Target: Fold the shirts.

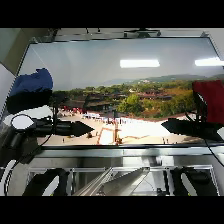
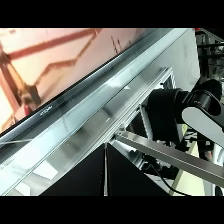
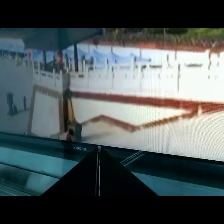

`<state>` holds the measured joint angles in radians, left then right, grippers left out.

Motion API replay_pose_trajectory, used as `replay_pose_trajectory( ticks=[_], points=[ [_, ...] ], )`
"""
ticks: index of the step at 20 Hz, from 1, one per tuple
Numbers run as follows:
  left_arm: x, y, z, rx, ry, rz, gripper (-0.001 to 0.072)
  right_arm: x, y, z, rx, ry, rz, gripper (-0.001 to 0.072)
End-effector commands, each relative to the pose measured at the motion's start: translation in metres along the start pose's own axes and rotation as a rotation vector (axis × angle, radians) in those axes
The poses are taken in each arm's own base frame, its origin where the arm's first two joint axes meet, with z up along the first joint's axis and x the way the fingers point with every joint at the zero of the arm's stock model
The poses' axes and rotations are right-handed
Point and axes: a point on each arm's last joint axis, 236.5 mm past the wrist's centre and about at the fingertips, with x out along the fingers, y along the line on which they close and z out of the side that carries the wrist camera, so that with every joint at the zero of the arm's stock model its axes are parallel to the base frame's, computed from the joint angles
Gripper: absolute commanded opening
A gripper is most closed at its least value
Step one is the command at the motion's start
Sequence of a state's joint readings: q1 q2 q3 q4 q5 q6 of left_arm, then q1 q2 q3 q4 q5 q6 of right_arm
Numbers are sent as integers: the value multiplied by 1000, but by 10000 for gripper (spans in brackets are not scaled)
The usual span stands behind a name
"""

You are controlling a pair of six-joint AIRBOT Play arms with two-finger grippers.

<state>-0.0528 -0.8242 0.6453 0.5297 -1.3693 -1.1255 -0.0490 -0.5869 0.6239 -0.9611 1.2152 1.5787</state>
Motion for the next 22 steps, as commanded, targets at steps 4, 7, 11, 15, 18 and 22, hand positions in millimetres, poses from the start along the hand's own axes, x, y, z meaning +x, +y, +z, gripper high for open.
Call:
replay_pose_trajectory(
  ticks=[4,7,11,15,18,22],
  points=[
    [0,0,0,0,0,0,10,0,0,0,-1,1,1,19],
    [0,0,0,0,0,0,10,0,0,0,-1,1,1,18],
    [0,0,0,0,0,0,10,0,0,0,-1,1,1,18],
    [0,0,2,-1,-9,1,10,0,-3,2,-137,-6,-15,18],
    [-1,5,16,-2,-67,23,10,0,-2,2,-163,-10,-11,18],
    [-1,6,17,-2,-74,27,10,0,4,3,-153,-13,16,18]
  ],
)
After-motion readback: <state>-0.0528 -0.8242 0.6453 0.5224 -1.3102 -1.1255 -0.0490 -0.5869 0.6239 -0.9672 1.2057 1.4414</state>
